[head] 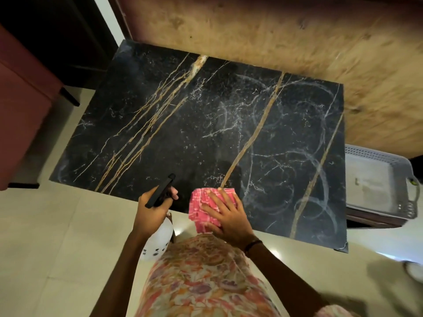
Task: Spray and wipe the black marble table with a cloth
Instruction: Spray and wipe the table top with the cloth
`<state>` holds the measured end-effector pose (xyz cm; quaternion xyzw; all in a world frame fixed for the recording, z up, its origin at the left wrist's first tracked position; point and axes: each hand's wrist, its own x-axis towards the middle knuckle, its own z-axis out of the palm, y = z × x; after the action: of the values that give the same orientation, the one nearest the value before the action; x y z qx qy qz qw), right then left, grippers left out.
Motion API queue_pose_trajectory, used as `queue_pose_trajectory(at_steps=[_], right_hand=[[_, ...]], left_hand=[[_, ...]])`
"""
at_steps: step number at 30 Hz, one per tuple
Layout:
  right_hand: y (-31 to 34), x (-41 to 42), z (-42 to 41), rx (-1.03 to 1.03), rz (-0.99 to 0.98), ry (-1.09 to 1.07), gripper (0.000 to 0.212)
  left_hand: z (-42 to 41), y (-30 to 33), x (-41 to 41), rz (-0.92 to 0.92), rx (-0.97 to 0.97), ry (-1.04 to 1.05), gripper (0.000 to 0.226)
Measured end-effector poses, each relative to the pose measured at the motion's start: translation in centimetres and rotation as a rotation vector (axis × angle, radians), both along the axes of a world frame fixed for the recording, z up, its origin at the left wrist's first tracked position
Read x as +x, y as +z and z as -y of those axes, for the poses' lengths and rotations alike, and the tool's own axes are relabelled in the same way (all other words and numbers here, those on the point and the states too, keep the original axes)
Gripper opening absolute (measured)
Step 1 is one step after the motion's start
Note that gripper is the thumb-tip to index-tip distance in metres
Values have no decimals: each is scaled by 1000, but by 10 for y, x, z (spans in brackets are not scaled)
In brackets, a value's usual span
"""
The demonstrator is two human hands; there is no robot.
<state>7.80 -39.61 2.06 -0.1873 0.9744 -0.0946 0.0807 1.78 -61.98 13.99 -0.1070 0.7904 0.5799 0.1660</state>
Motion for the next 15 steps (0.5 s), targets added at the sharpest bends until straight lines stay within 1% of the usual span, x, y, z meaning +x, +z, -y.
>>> queue_pose_trajectory(at_steps=[3,6,9,11,13,15], right_hand=[[1,16,-54,29,-10,-5,57],[0,-3,-90,90,-3,-131,57],[3,-36,-80,89,21,-327,57],[4,-52,-60,64,27,-408,58],[3,-53,-40,52,14,-380,58],[1,-35,-30,56,2,-248,58]], left_hand=[[-5,0,3,-7,5,0,23],[-12,3,7,10,18,21,25],[-18,4,9,26,26,25,26],[-23,4,10,27,26,25,27],[-28,4,9,23,19,17,25],[-33,3,7,15,6,0,22]])
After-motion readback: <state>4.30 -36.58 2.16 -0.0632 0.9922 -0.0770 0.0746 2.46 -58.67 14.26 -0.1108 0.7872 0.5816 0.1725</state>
